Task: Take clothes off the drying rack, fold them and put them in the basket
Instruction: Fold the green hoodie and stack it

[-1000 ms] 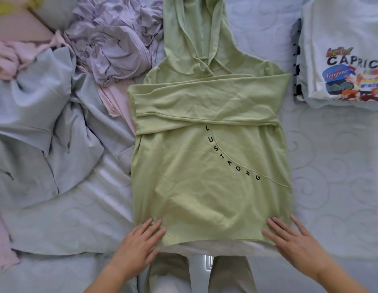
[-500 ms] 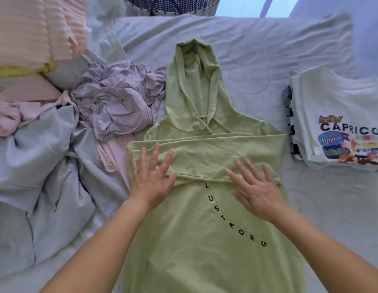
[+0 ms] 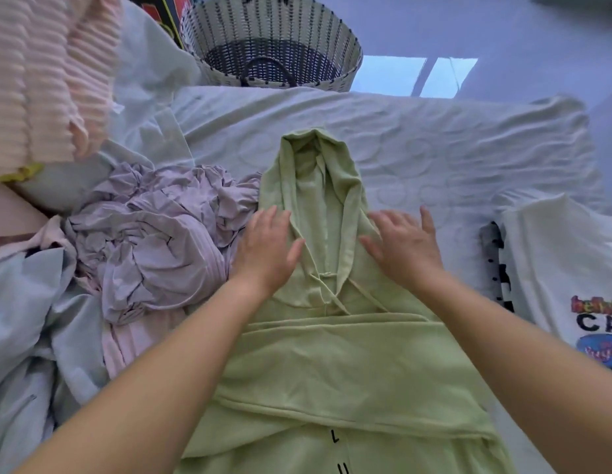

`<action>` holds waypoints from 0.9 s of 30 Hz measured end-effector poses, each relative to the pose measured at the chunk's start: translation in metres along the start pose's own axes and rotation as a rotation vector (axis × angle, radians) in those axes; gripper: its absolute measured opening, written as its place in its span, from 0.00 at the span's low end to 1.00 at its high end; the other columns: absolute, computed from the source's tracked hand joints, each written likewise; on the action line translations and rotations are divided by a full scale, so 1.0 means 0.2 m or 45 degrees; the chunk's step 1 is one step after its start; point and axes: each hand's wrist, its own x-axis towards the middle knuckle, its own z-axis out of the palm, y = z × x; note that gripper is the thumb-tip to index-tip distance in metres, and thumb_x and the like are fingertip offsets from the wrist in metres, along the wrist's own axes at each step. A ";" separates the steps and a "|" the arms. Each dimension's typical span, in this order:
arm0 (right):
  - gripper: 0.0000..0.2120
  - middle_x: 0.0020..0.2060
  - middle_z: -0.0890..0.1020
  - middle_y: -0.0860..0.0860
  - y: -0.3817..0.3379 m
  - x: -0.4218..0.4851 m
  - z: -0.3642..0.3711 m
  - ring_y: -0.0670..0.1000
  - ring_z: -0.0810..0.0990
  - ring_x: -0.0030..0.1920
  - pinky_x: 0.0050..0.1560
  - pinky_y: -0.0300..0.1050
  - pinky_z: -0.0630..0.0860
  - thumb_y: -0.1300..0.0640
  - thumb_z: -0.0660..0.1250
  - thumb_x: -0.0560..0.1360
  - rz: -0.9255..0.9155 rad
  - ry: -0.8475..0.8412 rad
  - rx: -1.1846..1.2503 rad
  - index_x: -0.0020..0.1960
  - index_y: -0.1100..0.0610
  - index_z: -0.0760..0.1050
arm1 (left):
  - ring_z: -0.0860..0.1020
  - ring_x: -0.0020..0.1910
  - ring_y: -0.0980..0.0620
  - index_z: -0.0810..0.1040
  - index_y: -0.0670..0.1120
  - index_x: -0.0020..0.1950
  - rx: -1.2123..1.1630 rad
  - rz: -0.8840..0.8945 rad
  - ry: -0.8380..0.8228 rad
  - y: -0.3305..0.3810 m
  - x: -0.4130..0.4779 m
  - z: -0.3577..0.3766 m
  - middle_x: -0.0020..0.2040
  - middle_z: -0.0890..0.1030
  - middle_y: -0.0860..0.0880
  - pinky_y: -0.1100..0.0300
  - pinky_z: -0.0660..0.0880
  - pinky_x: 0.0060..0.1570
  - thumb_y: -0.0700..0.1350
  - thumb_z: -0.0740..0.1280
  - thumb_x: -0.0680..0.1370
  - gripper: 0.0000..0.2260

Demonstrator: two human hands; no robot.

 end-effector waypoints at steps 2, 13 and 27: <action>0.23 0.67 0.74 0.51 -0.04 0.16 -0.02 0.54 0.70 0.68 0.74 0.60 0.49 0.42 0.57 0.79 0.194 0.061 0.251 0.71 0.51 0.66 | 0.65 0.71 0.42 0.60 0.43 0.76 -0.217 -0.077 0.080 0.04 0.16 -0.01 0.72 0.67 0.41 0.50 0.61 0.69 0.51 0.63 0.79 0.28; 0.23 0.64 0.76 0.55 -0.14 0.60 0.01 0.57 0.72 0.66 0.68 0.54 0.65 0.46 0.61 0.79 0.489 0.067 0.913 0.70 0.57 0.67 | 0.69 0.66 0.39 0.64 0.40 0.70 -0.410 -0.343 0.190 0.04 0.56 0.11 0.65 0.72 0.38 0.52 0.65 0.64 0.46 0.67 0.77 0.25; 0.05 0.42 0.76 0.52 0.15 0.51 -0.09 0.55 0.72 0.44 0.44 0.46 0.68 0.60 0.63 0.75 0.335 0.328 0.557 0.50 0.56 0.74 | 0.75 0.51 0.33 0.67 0.45 0.71 0.084 0.018 0.254 -0.32 0.40 -0.13 0.62 0.70 0.38 0.43 0.72 0.48 0.32 0.60 0.74 0.26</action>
